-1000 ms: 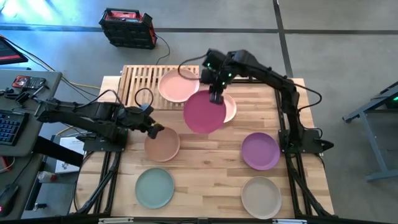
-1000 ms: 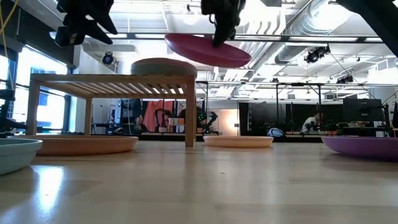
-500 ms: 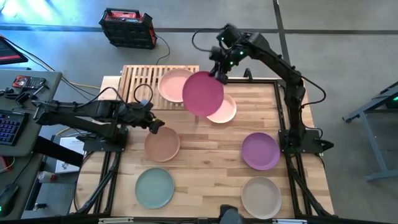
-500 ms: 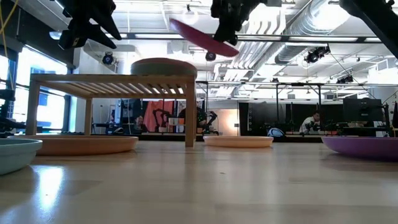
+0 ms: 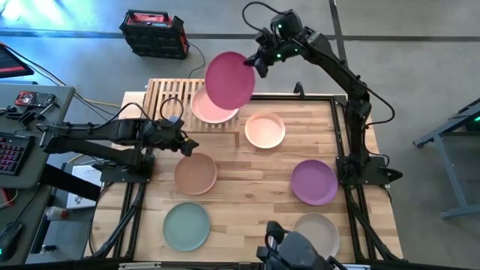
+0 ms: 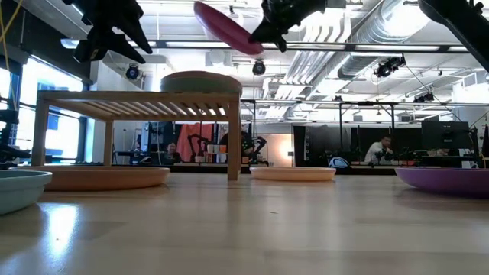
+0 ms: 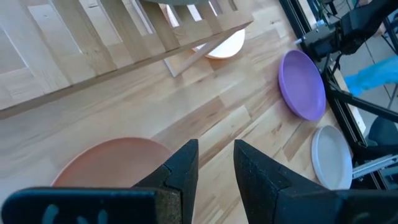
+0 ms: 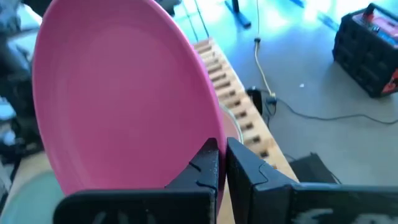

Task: Place and stack plates onto a shelf
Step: Stack the pink plate on top of the brown plate on the shelf

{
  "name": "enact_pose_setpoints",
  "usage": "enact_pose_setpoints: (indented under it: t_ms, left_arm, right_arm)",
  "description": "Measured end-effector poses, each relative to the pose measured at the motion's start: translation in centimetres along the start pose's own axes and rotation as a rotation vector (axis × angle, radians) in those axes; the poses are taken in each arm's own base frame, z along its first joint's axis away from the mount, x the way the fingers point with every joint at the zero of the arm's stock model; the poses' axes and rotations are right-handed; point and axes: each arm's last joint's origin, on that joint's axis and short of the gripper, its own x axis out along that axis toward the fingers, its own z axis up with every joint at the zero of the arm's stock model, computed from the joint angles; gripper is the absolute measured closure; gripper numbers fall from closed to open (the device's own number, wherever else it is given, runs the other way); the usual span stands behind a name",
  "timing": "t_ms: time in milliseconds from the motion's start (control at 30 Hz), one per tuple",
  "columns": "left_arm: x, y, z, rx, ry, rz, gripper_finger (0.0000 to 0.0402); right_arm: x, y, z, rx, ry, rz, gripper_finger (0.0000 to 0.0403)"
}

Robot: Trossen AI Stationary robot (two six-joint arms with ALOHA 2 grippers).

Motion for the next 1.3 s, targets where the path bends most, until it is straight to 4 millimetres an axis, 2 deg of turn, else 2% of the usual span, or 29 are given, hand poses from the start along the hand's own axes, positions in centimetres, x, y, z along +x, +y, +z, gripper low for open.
enact_pose_setpoints:
  t_ms: [300,467,667,867,1300]
  left_arm:
    - [0.1,0.3,0.4,-0.012,-0.015,0.014,0.0312]
    - [0.1,0.4,0.6,-0.006,-0.040,0.030,0.0312]
    - [0.1,0.6,1.0,0.028,-0.096,0.063,0.0312]
    - [0.1,0.6,1.0,0.078,-0.109,0.076,0.0312]
    - [0.1,0.6,1.1,0.107,-0.119,0.084,0.0312]
  right_arm:
    - [0.6,-0.4,0.9,0.040,-0.093,0.000,0.0403]
    - [1.0,-0.9,0.7,0.080,-0.087,-0.002,0.0403]
    - [3.2,-2.2,-0.1,0.171,-0.055,0.001,0.0403]
    - [4.4,-2.8,-0.4,0.269,-0.062,0.021,0.0403]
    - [4.7,-2.7,-0.3,0.423,-0.071,-0.003,0.0403]
